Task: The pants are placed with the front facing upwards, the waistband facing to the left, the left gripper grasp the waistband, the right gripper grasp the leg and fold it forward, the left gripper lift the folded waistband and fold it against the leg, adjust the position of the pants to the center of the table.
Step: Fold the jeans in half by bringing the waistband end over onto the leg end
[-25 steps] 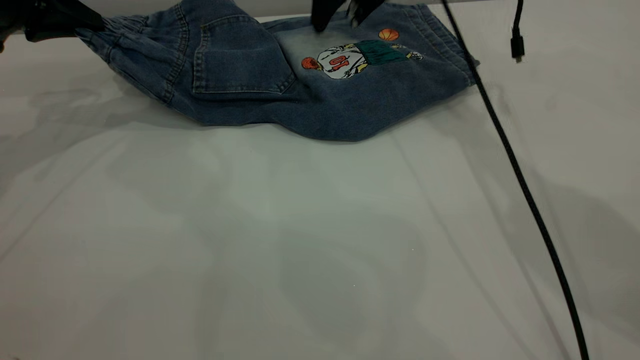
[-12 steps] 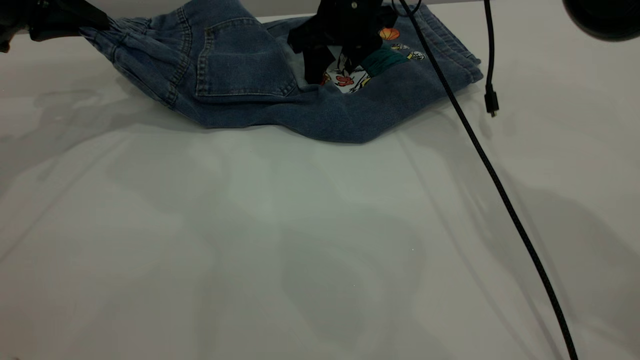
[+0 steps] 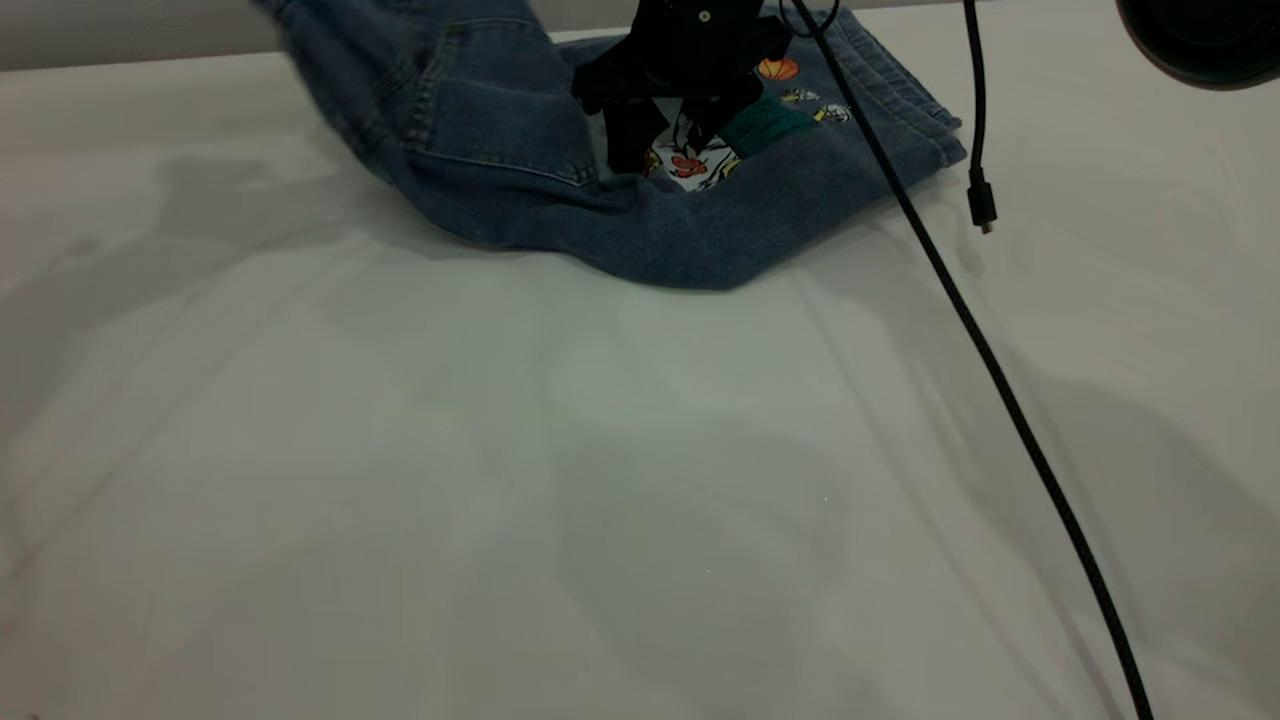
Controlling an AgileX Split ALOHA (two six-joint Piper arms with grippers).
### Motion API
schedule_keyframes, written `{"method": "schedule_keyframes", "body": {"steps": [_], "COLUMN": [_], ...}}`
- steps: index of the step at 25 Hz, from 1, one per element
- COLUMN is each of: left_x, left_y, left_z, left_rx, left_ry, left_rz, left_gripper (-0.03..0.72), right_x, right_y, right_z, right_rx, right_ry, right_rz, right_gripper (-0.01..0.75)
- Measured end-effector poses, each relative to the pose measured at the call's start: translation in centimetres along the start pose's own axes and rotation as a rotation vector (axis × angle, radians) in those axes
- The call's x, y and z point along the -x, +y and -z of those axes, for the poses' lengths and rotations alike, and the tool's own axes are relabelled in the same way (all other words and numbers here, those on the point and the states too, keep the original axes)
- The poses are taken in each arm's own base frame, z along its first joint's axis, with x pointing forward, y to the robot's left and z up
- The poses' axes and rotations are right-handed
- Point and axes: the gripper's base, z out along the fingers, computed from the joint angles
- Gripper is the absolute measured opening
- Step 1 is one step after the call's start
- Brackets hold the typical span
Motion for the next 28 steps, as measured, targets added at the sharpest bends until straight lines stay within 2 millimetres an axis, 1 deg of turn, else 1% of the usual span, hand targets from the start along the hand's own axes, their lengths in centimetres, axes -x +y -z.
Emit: {"method": "schedule_keyframes", "body": {"steps": [2, 5, 8, 10, 13, 16, 18, 19, 22, 24, 28], "left_x": [0.6, 1.1, 1.3, 1.3, 1.2, 1.1, 1.0, 0.9, 1.0, 1.0, 0.7], "left_y": [-1.9, -5.1, -7.6, -8.7, -8.9, -8.9, -9.0, -9.1, -9.1, -9.1, -9.5], "left_z": [-1.0, -2.5, -3.7, -4.2, -4.3, -4.2, -4.2, -4.2, -4.2, -4.2, -4.5], "left_rx": [-0.029, -0.078, -0.094, -0.103, -0.103, -0.108, -0.127, -0.13, -0.13, -0.13, -0.135], "left_ry": [0.002, 0.007, 0.014, 0.017, 0.025, 0.032, 0.046, 0.048, 0.048, 0.048, 0.054], "left_rz": [-0.037, -0.109, -0.176, -0.186, -0.184, -0.175, -0.17, -0.167, -0.164, -0.164, -0.166], "left_gripper": [0.07, 0.07, 0.07, 0.07, 0.07, 0.07, 0.07, 0.07, 0.07, 0.07, 0.07], "right_x": [0.0, 0.2, 0.7, 1.2, 1.9, 2.5, 2.3, 2.1, 1.4, 1.0, 0.4], "right_y": [0.3, 0.7, 0.9, 0.8, 0.5, -0.6, -2.1, -2.8, -5.6, -7.4, -9.8], "right_z": [0.0, 0.7, 2.3, 3.8, 6.1, 8.1, 8.5, 8.4, 8.4, 8.8, 9.3], "right_rx": [0.004, 0.008, 0.002, -0.032, -0.097, -0.17, -0.199, -0.202, -0.216, -0.222, -0.214], "right_ry": [0.003, 0.011, 0.005, -0.012, -0.031, -0.064, -0.062, -0.054, -0.035, -0.037, -0.043], "right_rz": [0.004, 0.01, 0.018, 0.038, 0.071, 0.088, 0.061, 0.036, -0.042, -0.076, -0.132], "right_gripper": [0.411, 0.411, 0.411, 0.411, 0.411, 0.411, 0.411, 0.411, 0.411, 0.411, 0.411]}}
